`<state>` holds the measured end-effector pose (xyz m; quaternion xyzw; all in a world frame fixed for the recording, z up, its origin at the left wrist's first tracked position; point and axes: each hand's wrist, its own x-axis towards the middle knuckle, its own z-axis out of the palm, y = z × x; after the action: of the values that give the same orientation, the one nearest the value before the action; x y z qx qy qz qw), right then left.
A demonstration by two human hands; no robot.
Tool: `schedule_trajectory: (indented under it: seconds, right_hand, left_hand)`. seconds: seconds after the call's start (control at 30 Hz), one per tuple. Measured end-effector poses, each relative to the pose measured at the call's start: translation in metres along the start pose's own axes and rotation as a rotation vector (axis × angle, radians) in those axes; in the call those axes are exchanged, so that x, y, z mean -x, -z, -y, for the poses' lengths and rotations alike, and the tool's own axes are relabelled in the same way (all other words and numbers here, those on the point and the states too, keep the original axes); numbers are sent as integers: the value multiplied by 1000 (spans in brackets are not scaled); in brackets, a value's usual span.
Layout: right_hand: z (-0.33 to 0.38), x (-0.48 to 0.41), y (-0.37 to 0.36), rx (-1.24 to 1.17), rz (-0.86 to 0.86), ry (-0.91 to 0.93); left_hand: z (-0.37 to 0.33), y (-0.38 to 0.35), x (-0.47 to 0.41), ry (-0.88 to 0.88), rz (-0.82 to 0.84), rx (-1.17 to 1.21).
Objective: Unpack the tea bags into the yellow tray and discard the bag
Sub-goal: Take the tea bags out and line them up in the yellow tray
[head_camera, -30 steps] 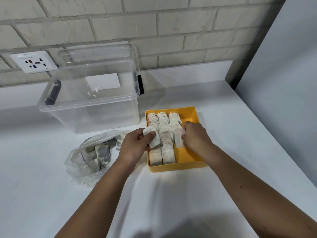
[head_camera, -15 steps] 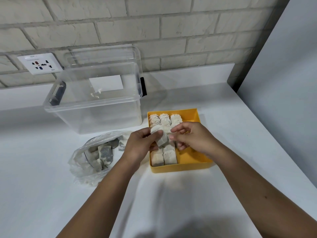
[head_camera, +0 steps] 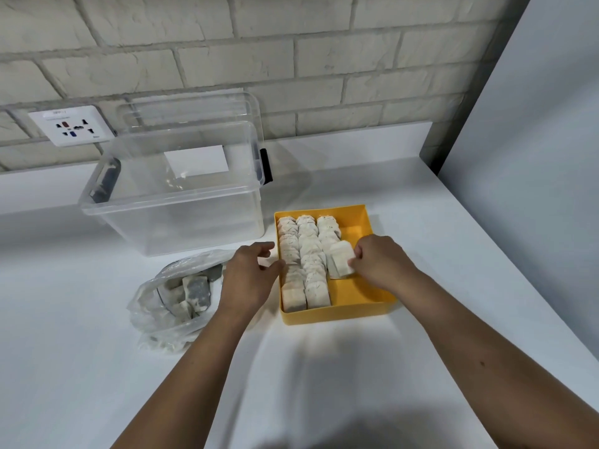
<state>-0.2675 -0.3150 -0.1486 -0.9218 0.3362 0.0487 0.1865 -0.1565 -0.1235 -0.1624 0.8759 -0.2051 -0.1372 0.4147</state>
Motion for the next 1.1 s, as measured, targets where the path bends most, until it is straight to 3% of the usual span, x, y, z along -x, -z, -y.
schedule_trajectory:
  seconds: [0.2, 0.5, 0.63, 0.83, 1.1]
  right_hand:
    - [15, 0, -19, -8, 89, -40]
    - [16, -6, -28, -89, 89, -133]
    - [16, -2, -20, -96, 11, -118]
    - [40, 22, -11, -311, -101, 92]
    - [102, 40, -29, -525, -9, 329]
  left_hand:
    - [0, -1, 2, 39, 80, 37]
    - [1, 0, 2, 86, 87, 134]
    - [0, 5, 4, 87, 78, 198]
    - [3, 34, 13, 46, 63, 337]
    - [38, 113, 29, -7, -217, 198]
